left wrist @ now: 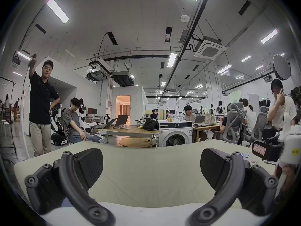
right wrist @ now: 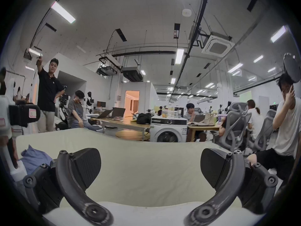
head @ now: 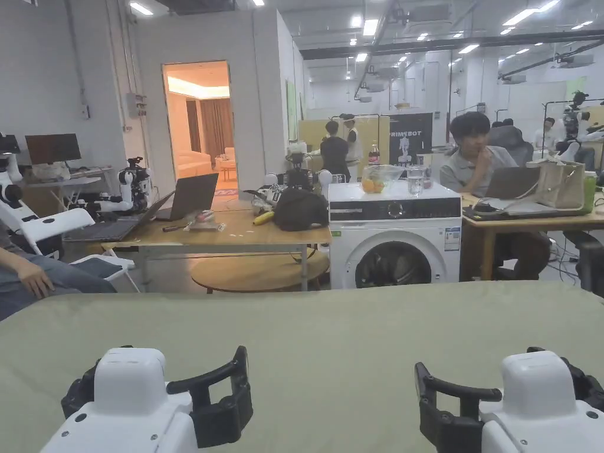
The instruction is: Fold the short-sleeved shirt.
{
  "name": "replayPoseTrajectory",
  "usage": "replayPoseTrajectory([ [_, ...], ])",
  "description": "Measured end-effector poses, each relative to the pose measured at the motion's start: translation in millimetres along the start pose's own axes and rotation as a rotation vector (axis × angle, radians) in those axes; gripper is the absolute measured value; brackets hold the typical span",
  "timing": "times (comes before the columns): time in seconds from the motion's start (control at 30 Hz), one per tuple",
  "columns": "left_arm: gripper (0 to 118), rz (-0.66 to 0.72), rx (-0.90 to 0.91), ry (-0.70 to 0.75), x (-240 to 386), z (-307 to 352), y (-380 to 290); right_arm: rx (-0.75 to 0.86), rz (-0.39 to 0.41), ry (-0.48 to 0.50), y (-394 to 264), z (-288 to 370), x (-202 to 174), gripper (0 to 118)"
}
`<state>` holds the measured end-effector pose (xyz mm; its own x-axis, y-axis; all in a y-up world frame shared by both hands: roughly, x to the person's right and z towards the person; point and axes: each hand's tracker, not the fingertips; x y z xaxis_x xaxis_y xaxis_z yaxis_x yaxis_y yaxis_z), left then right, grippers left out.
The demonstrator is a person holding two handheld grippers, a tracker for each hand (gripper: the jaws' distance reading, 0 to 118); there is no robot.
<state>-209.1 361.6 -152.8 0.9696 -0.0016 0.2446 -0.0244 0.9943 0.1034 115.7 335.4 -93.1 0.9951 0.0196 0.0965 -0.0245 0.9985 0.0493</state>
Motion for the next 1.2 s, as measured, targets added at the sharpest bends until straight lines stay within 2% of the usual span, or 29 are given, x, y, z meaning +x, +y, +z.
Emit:
replayPoseTrajectory([
  [0.17, 117, -0.017, -0.002, -0.012, 2, -4, 0, 0.017, -0.024, -0.024, -1, 2, 2, 118],
  [0.3, 117, -0.035, 0.017, -0.004, 4, -3, 2, 0.036, 0.036, -0.038, -1, 4, -1, 118],
  [0.57, 117, -0.048, 0.011, -0.002, 5, 2, 1, 0.013, 0.063, -0.025, -6, 3, -7, 118],
  [0.7, 117, -0.035, 0.02, -0.04, 6, 8, -1, -0.009, 0.067, -0.019, -6, 5, -8, 118],
  [1.2, 117, -0.038, 0.015, -0.015, 13, 16, 5, -0.007, 0.069, -0.022, -3, 11, -10, 118],
])
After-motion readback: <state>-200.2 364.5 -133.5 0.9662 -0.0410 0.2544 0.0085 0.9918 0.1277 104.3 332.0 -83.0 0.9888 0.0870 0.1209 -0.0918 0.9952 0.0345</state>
